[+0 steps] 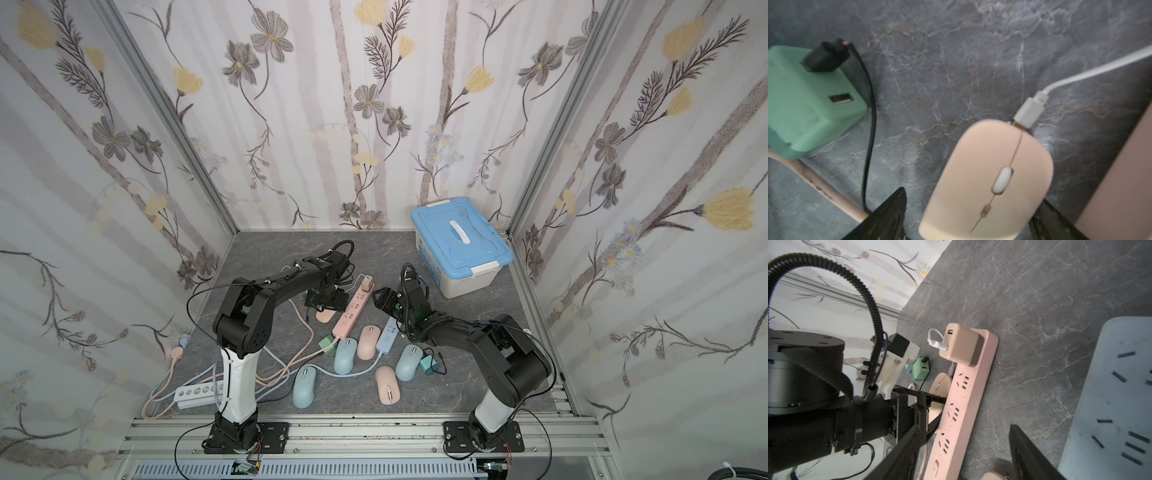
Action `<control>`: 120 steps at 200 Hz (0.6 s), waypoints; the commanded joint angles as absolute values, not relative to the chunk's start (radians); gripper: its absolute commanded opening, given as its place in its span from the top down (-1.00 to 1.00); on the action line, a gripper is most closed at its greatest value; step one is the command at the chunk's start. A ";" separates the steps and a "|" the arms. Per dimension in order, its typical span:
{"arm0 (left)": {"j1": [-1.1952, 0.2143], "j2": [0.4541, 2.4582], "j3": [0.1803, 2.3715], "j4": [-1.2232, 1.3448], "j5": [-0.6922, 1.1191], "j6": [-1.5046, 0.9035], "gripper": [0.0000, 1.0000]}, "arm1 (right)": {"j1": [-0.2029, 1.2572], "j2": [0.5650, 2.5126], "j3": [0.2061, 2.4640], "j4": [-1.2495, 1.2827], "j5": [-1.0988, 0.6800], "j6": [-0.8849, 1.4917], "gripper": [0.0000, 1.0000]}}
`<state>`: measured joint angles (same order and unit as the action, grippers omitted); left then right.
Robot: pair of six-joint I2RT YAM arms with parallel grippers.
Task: Unplug the wireless mouse
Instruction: Adjust the mouse at the center of the board.
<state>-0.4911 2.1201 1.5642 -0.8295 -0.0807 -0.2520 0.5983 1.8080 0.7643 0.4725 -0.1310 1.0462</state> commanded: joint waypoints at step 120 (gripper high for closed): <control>-0.482 2.092 1.543 -0.794 -0.104 -0.207 0.32 | 0.606 1.796 0.797 0.460 -0.119 1.006 -0.36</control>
